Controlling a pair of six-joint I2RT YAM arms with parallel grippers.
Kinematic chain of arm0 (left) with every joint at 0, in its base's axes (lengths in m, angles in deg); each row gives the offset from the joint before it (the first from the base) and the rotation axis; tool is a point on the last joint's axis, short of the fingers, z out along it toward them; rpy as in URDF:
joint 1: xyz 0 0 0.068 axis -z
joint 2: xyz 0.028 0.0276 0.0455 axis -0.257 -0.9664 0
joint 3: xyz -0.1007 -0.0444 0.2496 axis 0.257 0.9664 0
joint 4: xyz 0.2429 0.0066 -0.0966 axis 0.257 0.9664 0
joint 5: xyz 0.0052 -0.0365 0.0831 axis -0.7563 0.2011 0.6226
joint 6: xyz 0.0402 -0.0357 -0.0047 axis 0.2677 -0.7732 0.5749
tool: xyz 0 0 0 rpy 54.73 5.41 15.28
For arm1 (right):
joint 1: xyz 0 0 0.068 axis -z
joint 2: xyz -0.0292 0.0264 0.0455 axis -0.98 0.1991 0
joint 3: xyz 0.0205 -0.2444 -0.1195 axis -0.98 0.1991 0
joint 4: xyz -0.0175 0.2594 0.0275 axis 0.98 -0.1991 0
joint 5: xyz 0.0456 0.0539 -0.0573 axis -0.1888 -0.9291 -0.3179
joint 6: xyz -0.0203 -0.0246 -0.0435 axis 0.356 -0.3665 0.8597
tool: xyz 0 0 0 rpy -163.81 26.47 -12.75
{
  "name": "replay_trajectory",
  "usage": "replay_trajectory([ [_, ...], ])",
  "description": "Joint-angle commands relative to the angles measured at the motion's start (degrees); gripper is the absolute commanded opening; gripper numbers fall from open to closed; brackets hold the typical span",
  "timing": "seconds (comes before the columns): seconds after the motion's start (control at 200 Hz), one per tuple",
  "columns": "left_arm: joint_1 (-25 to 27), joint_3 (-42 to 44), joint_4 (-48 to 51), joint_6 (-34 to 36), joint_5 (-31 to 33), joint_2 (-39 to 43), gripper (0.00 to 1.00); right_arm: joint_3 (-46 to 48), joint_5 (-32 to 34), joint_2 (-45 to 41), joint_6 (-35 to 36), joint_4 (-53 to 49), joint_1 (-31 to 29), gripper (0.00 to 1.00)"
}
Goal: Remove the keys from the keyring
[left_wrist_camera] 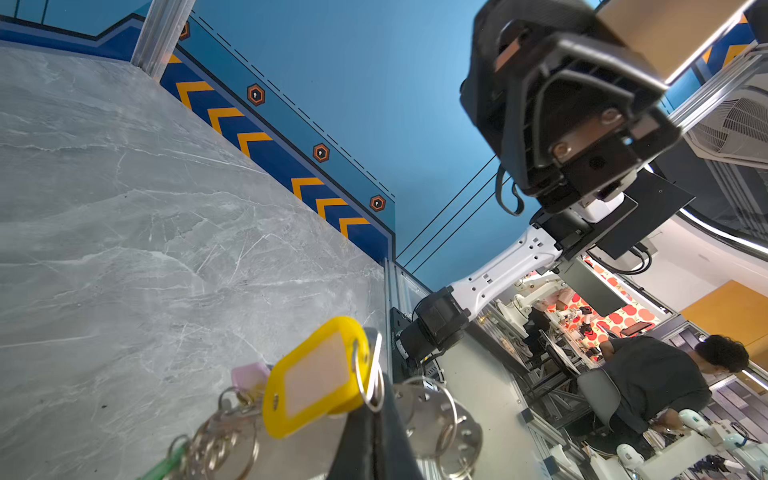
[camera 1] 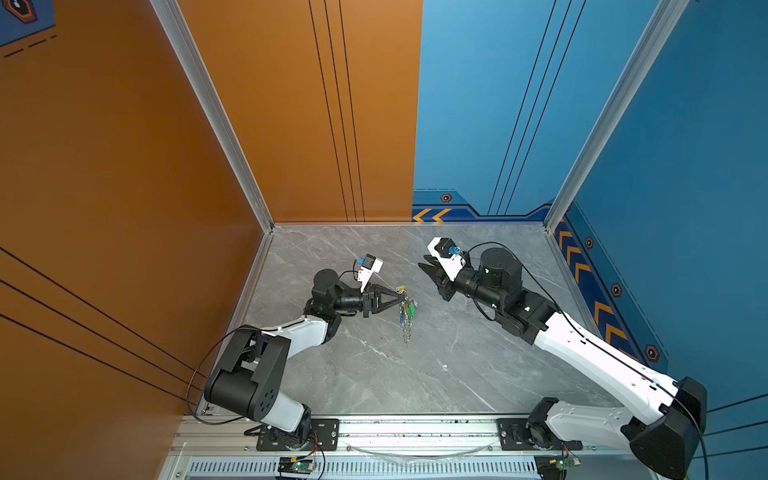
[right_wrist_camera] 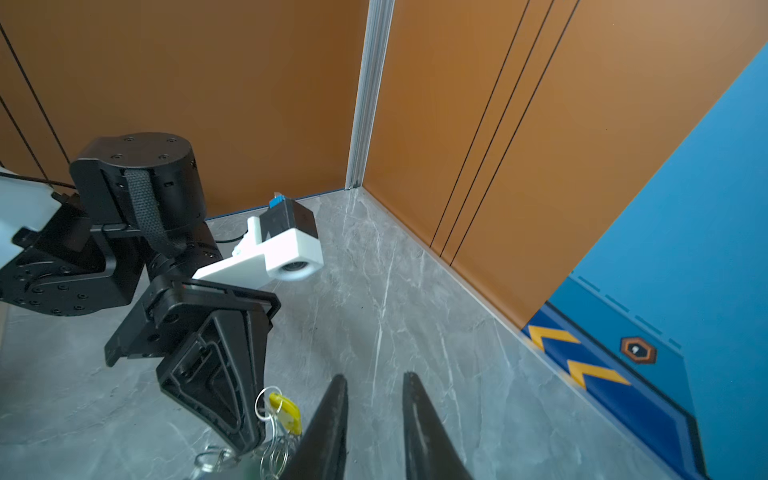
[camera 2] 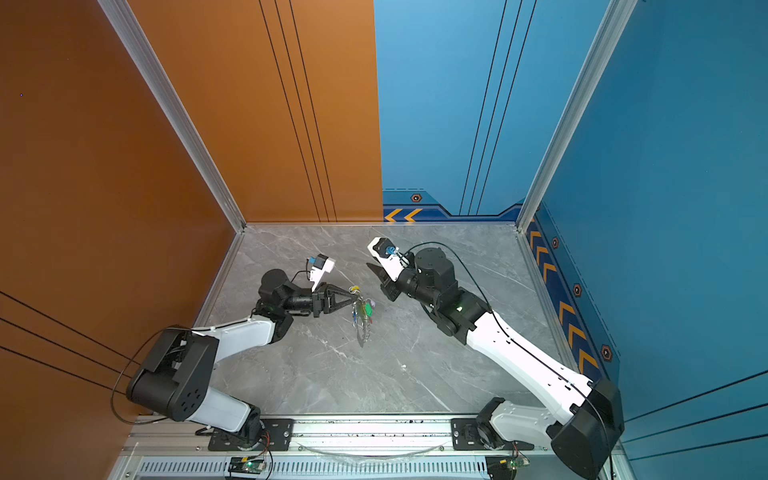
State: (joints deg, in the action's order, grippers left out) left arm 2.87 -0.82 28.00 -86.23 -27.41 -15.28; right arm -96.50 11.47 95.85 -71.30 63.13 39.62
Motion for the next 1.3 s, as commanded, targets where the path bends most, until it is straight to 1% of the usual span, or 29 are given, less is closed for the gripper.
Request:
replay_trajectory([
  [0.0,-0.7,1.0,-1.4,2.7,1.7,2.3,0.0,1.8,-10.5,-1.4,-13.7,-5.0,2.8,0.3],
  [0.13,-1.3,1.8,-1.4,3.9,2.9,3.3,0.0,2.2,-18.3,0.0,-17.6,-5.2,4.0,0.34],
  [0.28,-1.0,1.7,-1.4,4.8,3.3,4.0,0.0,1.7,-23.8,3.2,-19.9,-4.1,3.2,0.35],
  [0.546,-0.8,1.4,-1.3,5.0,2.6,5.6,0.0,-0.4,-26.8,8.2,-18.7,-5.7,2.3,0.35],
  [0.696,-0.3,0.8,-1.3,4.5,1.9,5.3,0.0,-0.5,-26.0,9.0,-18.4,-5.1,1.8,0.35],
  [0.916,0.8,-0.3,-1.4,4.4,1.2,4.0,0.0,-1.4,-26.5,9.9,-19.0,-3.7,1.6,0.35],
  [1.061,1.2,-0.6,-1.4,4.3,1.2,3.9,0.0,-1.9,-26.7,10.6,-19.4,-3.1,1.4,0.33],
  [1.251,1.1,-0.6,-1.4,4.5,1.3,3.8,0.0,-2.2,-26.5,10.8,-18.7,-4.2,0.7,0.25],
  [1.296,1.2,-0.6,-1.4,4.6,1.3,3.8,0.0,-2.1,-26.5,10.8,-18.7,-4.6,0.6,0.25],
])
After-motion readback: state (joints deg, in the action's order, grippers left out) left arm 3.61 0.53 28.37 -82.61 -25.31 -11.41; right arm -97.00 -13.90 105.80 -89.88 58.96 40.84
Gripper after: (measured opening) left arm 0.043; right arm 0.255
